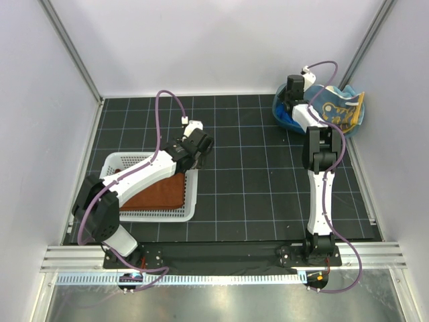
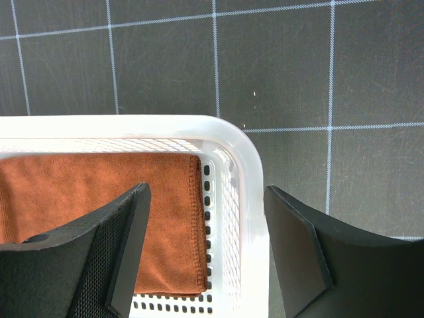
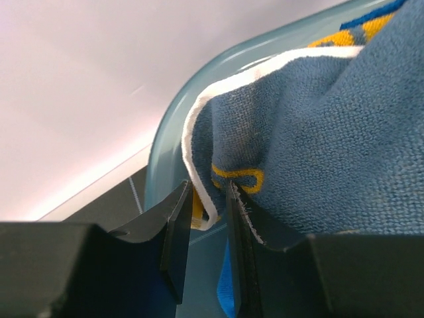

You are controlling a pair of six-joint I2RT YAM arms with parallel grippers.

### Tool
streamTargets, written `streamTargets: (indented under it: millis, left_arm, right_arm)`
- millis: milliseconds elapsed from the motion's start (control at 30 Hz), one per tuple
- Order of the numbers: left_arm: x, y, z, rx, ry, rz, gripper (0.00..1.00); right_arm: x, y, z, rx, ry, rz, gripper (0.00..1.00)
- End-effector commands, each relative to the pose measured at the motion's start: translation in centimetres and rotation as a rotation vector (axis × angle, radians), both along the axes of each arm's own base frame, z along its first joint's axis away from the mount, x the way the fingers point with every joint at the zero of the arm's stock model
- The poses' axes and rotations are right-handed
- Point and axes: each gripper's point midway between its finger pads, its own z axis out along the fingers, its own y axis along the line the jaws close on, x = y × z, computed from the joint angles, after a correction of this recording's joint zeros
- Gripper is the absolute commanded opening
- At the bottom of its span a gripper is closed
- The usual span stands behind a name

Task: Fold and stack the towels
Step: Grab crumpled towel

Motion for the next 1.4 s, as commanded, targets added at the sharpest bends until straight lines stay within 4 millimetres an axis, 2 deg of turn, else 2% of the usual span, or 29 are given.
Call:
streamTargets:
  millis: [0, 167, 233, 333, 367, 400, 467, 500, 567, 633, 667, 733, 767, 833, 967, 1033, 1100, 1133, 1200, 1233, 1300, 1333, 1367]
  left_arm:
    - [1.1, -0.4, 1.9, -0.026, -0.057, 0.005, 0.73]
    - [1.2, -0.4, 1.8, -0.022, -0.055, 0.006, 0.73]
    - [1.2, -0.3, 1.8, -0.020, -0.056, 0.008, 0.73]
    - [1.2, -0.3, 2.0, -0.024, -0.064, 0.010, 0.73]
    - [1.2, -0.3, 2.1, -0.025, -0.064, 0.011, 0.73]
    - [1.2, -0.3, 2.3, -0.029, -0.068, 0.011, 0.73]
    - [1.3, -0.3, 2.5, -0.033, -0.075, 0.012, 0.73]
    - [1.3, -0.3, 2.7, -0.035, -0.079, 0.013, 0.73]
    - [1.4, -0.4, 3.2, -0.042, -0.088, 0.015, 0.73]
    - [1.5, -0.4, 3.7, -0.053, -0.099, 0.017, 0.73]
    - [1.6, -0.5, 4.1, -0.059, -0.104, 0.017, 0.73]
    - [1.6, -0.7, 4.7, -0.077, -0.114, 0.014, 0.73]
    - [1.6, -0.9, 5.0, -0.086, -0.116, 0.010, 0.73]
    - [1.7, -1.2, 6.0, -0.110, -0.131, 0.006, 0.73]
    - [1.7, -1.3, 7.7, -0.140, -0.152, -0.001, 0.73]
    - [1.5, -1.4, 8.5, -0.158, -0.158, -0.007, 0.73]
    - [1.3, -1.5, 9.4, -0.181, -0.172, -0.014, 0.73]
    - [1.2, -1.5, 9.9, -0.188, -0.178, -0.017, 0.73]
    - [1.0, -1.6, 10.6, -0.207, -0.180, -0.030, 0.73]
    - [0.9, -1.7, 11.1, -0.217, -0.185, -0.038, 0.73]
    - [0.6, -1.8, 11.8, -0.240, -0.189, -0.049, 0.73]
    - [0.5, -1.9, 12.0, -0.250, -0.190, -0.053, 0.73]
    - [0.3, -2.1, 12.3, -0.264, -0.191, -0.060, 0.73]
  right_arm:
    - [1.0, -0.1, 1.9, -0.010, -0.062, -0.014, 0.34]
    - [1.1, -0.1, 1.3, -0.007, -0.055, -0.015, 0.34]
    - [1.2, -0.2, 1.5, -0.011, -0.059, -0.015, 0.31]
    - [1.3, -0.2, 1.8, -0.013, -0.060, -0.012, 0.19]
    - [1.3, -0.1, 2.1, -0.011, -0.064, -0.008, 0.11]
    - [1.4, 0.0, 2.6, -0.012, -0.067, -0.008, 0.07]
    - [1.4, -0.1, 3.7, -0.009, -0.080, -0.009, 0.01]
    - [1.4, 0.1, 4.1, -0.010, -0.082, -0.002, 0.01]
    - [1.3, -0.1, 6.6, -0.014, -0.120, -0.010, 0.01]
    - [0.7, -0.2, 7.6, -0.019, -0.107, -0.012, 0.01]
    - [0.4, -0.3, 9.9, -0.021, -0.135, -0.014, 0.01]
    - [-0.1, -0.3, 11.6, -0.019, -0.138, -0.011, 0.01]
    - [-0.4, -0.2, 14.2, -0.018, -0.172, -0.011, 0.01]
    - [-1.2, -0.2, 15.7, -0.011, -0.158, -0.007, 0.01]
    - [-2.9, 0.0, 21.2, -0.002, -0.205, 0.011, 0.01]
    - [-4.4, 0.0, 24.0, -0.009, -0.231, 0.021, 0.01]
    - [-5.5, 0.0, 25.6, -0.014, -0.237, 0.028, 0.01]
    - [-6.7, 0.1, 27.9, -0.015, -0.265, 0.034, 0.01]
    - [-8.2, 0.4, 29.4, -0.015, -0.265, 0.061, 0.01]
    - [-9.5, 0.6, 31.4, -0.013, -0.294, 0.072, 0.01]
    - [-11.2, 1.3, 33.0, -0.001, -0.302, 0.118, 0.01]
    - [-12.8, 1.4, 35.1, 0.002, -0.333, 0.128, 0.01]
    - [-13.7, 1.6, 35.3, 0.008, -0.322, 0.139, 0.01]
